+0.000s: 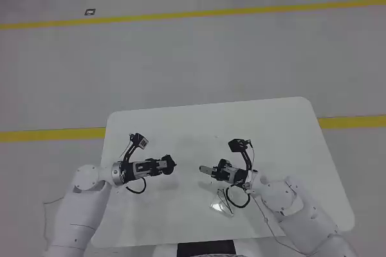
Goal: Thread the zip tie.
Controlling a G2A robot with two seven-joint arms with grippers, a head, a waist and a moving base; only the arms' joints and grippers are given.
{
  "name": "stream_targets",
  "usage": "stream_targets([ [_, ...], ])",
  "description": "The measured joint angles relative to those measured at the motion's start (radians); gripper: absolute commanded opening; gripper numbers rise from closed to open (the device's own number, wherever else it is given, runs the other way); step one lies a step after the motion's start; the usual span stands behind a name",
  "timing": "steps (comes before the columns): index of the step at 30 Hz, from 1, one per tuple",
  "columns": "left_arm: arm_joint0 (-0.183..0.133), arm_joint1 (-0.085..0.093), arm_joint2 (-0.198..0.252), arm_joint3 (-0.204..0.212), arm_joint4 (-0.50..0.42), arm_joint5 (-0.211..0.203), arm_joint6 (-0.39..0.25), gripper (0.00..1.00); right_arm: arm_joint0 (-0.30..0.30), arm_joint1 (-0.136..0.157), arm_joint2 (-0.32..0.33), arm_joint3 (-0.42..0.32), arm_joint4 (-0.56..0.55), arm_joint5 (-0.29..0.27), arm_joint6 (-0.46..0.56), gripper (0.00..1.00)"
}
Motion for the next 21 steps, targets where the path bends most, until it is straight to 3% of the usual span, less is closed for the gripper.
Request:
stream_targets([
  [2,0.000,0.000,0.000,0.000,0.000,0.000,0.000,0.00,0.001,0.001,-0.003,-0.003,-0.018,0.012,-0.002,1.00],
  [5,0.000,0.000,0.000,0.000,0.000,0.000,0.000,0.00,-0.001,0.006,-0.014,-0.046,-0.130,0.073,0.022,1.00],
  [9,0.000,0.000,0.000,0.000,0.000,0.000,0.000,0.00,-0.011,0.017,-0.007,-0.134,-0.253,0.153,0.125,1.00],
  [16,0.000,0.000,0.000,0.000,0.000,0.000,0.000,0.00,-0.010,0.031,-0.002,-0.231,-0.350,0.206,0.312,1.00],
  [21,0.000,0.000,0.000,0.000,0.000,0.000,0.000,0.00,0.006,0.039,-0.044,-0.273,-0.483,0.242,0.472,1.00],
])
